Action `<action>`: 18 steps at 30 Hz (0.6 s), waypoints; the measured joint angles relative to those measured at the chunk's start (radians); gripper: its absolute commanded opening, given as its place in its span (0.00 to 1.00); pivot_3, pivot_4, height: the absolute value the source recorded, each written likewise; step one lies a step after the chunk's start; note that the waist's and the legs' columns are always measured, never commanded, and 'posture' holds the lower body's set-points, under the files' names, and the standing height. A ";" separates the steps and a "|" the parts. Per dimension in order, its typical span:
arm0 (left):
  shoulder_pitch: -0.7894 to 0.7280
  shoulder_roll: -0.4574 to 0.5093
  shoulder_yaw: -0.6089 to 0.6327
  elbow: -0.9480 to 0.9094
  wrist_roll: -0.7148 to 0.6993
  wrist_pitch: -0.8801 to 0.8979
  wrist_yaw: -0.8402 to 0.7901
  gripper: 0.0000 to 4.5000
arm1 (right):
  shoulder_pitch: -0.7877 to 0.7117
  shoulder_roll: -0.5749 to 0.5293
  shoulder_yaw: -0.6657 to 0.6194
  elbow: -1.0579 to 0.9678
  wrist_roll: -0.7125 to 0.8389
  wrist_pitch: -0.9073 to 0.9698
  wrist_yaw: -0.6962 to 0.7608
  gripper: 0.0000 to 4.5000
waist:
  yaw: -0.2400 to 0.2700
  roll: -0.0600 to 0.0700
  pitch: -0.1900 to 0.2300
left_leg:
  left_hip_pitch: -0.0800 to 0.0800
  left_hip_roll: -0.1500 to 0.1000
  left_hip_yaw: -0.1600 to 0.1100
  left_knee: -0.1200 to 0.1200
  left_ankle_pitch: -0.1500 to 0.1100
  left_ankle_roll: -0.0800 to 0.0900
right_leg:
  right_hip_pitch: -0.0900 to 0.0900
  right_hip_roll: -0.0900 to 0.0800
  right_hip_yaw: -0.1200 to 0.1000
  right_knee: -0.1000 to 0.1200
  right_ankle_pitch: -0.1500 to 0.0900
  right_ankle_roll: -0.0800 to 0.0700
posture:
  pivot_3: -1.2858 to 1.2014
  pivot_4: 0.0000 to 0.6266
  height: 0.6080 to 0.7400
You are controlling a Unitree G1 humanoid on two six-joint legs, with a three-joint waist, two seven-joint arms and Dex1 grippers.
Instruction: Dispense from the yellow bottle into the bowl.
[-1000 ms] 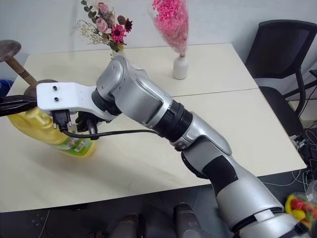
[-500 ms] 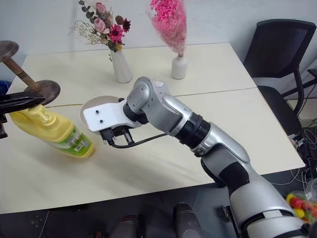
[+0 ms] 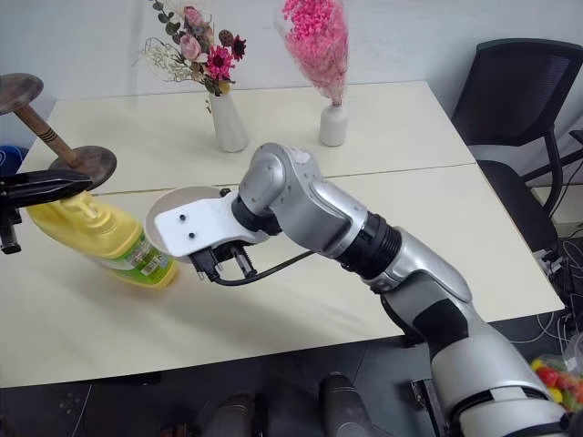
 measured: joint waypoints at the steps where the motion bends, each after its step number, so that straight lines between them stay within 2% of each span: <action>1: -0.006 0.000 -0.006 0.005 0.000 -0.004 -0.003 0.03 | 0.000 0.000 -0.004 -0.003 0.009 -0.031 0.007 0.00 | 0.000 0.000 0.000 | 0.000 0.000 0.000 0.000 0.000 0.000 | 0.000 0.000 0.000 0.000 0.000 0.000 | 0.52 0.24 1.00; 6: -0.022 0.000 -0.023 0.030 0.002 -0.020 -0.009 0.03 | 0.002 -0.022 -0.019 -0.009 0.035 -0.222 0.065 0.00 | 0.000 0.000 0.000 | 0.000 0.000 0.000 0.001 0.000 0.000 | 0.001 0.000 0.000 0.000 0.000 0.000 | 0.52 0.24 1.00; 18: -0.015 0.000 -0.021 0.026 0.002 -0.027 -0.008 0.03 | 0.014 -0.008 -0.019 0.031 0.052 -0.302 0.116 0.00 | 0.001 0.000 0.000 | 0.000 0.000 -0.001 0.002 0.000 0.000 | 0.001 0.000 -0.001 0.000 0.000 0.000 | 0.52 0.24 1.00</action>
